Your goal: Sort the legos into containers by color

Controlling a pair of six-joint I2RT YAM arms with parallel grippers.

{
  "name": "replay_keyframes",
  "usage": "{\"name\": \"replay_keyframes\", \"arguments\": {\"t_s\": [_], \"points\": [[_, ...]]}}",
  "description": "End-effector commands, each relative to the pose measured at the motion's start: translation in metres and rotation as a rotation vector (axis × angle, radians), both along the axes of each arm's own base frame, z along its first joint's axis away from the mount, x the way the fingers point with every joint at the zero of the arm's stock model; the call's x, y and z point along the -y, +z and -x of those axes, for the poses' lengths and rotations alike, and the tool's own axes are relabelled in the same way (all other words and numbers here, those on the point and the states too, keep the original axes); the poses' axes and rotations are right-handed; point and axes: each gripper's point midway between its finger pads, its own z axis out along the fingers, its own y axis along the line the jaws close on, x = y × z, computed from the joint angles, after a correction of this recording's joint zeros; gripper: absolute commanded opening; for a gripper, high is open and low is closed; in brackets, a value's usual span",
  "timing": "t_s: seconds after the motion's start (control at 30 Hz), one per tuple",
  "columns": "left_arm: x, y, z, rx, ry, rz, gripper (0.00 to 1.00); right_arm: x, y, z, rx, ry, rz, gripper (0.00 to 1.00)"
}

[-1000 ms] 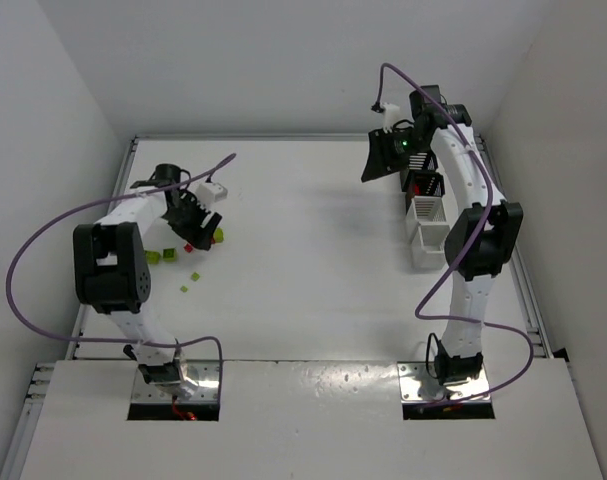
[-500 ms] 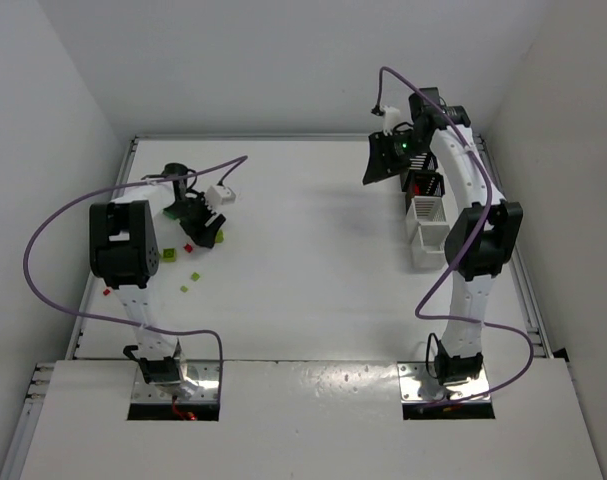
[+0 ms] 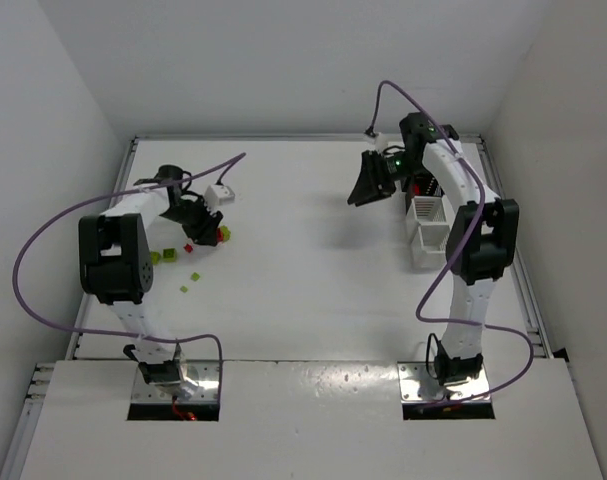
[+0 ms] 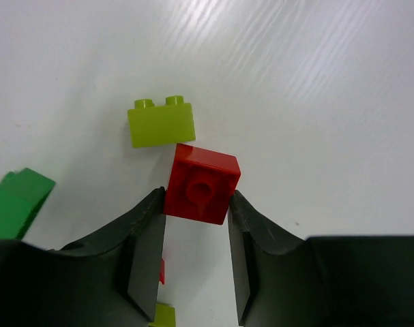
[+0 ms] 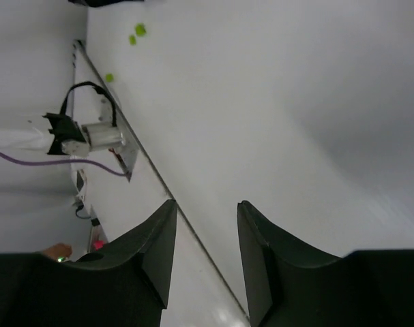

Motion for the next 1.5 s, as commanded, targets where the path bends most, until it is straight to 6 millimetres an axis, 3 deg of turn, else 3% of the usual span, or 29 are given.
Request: {"name": "replay_keyframes", "arguments": {"t_s": [0.0,0.07,0.17,0.2,0.27,0.37,0.43,0.5,0.63,0.67,0.77,0.93,1.07,1.1,1.3,1.47], "points": [[0.022,0.059,-0.009,0.140,-0.004,0.153,0.24,-0.028,0.052,-0.027,0.125,0.022,-0.156,0.41],[0.041,0.087,-0.011,0.185,-0.014,0.188,0.24,-0.039,0.055,-0.032,0.092,-0.032,-0.213,0.41],[0.069,0.109,-0.005,0.209,-0.054,0.228,0.23,-0.057,0.059,-0.031,0.049,-0.049,-0.286,0.42],[0.089,0.117,0.000,0.200,-0.075,0.246,0.23,-0.063,0.061,-0.029,0.039,-0.029,-0.314,0.42],[0.110,0.130,0.002,0.197,-0.063,0.281,0.23,-0.077,0.058,-0.027,0.048,0.019,-0.321,0.42],[0.149,0.158,0.002,0.233,-0.094,0.358,0.23,-0.088,0.064,-0.033,0.094,0.054,-0.343,0.48],[0.176,0.176,0.001,0.247,-0.100,0.417,0.23,-0.096,0.056,-0.037,0.069,0.068,-0.359,0.50],[0.198,0.185,0.003,0.254,-0.123,0.441,0.23,-0.103,0.062,-0.044,0.083,0.068,-0.372,0.52],[0.223,0.194,-0.008,0.283,-0.123,0.452,0.23,-0.121,0.061,-0.043,0.075,0.100,-0.390,0.59],[0.224,0.197,-0.010,0.289,-0.116,0.460,0.23,-0.122,0.059,-0.042,0.051,0.105,-0.405,0.67],[0.236,0.200,-0.016,0.300,-0.112,0.467,0.23,-0.128,0.062,-0.038,0.048,0.141,-0.442,0.77],[0.250,0.204,-0.023,0.306,-0.120,0.487,0.23,-0.133,0.068,-0.035,0.065,0.170,-0.463,0.77],[0.253,0.205,-0.023,0.311,-0.119,0.490,0.23,-0.133,0.067,-0.034,0.058,0.184,-0.478,0.61],[0.254,0.201,-0.024,0.303,-0.117,0.486,0.23,-0.133,0.067,-0.034,0.058,0.184,-0.478,0.51],[0.253,0.203,-0.029,0.322,-0.101,0.484,0.24,-0.134,0.065,-0.034,0.036,0.191,-0.502,0.17],[0.252,0.204,-0.030,0.335,-0.095,0.480,0.26,-0.134,0.068,-0.034,0.044,0.191,-0.505,0.05]]}}
